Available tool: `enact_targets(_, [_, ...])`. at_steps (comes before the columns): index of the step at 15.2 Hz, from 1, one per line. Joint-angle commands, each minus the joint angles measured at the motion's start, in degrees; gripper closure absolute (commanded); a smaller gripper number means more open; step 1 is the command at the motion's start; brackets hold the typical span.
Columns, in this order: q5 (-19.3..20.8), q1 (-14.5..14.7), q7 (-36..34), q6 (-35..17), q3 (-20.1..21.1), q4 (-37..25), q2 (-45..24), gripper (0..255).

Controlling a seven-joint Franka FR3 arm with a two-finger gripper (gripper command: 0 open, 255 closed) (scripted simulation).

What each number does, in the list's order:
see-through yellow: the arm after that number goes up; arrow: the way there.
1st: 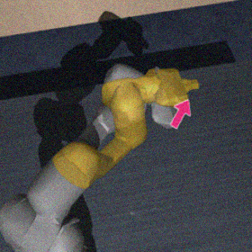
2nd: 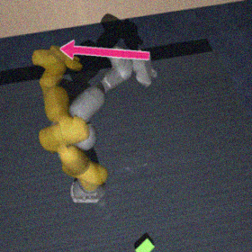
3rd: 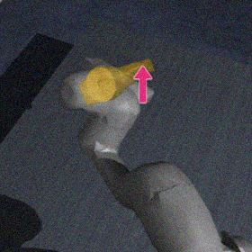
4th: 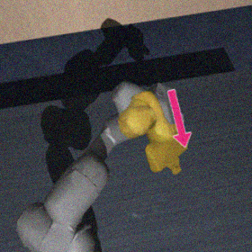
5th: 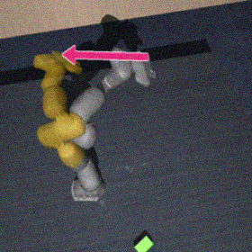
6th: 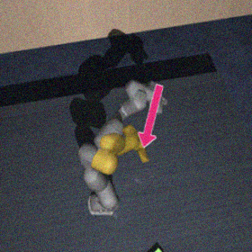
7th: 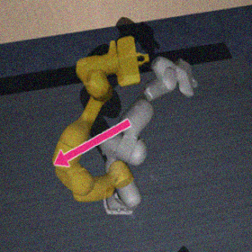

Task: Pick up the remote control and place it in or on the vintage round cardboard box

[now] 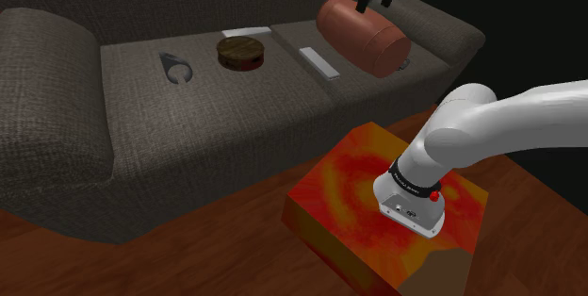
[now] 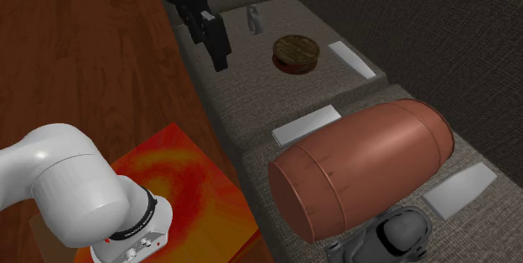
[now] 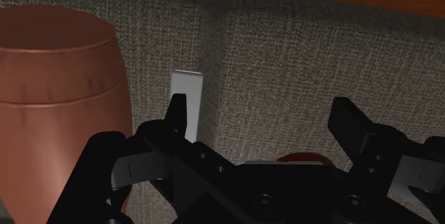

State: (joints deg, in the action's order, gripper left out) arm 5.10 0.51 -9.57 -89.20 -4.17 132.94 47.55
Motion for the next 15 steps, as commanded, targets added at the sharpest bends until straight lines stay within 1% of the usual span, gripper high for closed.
enact_targets(1, [0.00, 0.00, 0.00, 0.00, 0.00, 0.00, 0.00, 0])
enact_targets(8, [2.29, -0.39, 4.42, -12.39, -4.92, 4.12, -8.66, 0])
enact_targets(15, [2.98, -0.31, 9.15, -24.41, -9.78, 4.38, -20.83, 0])
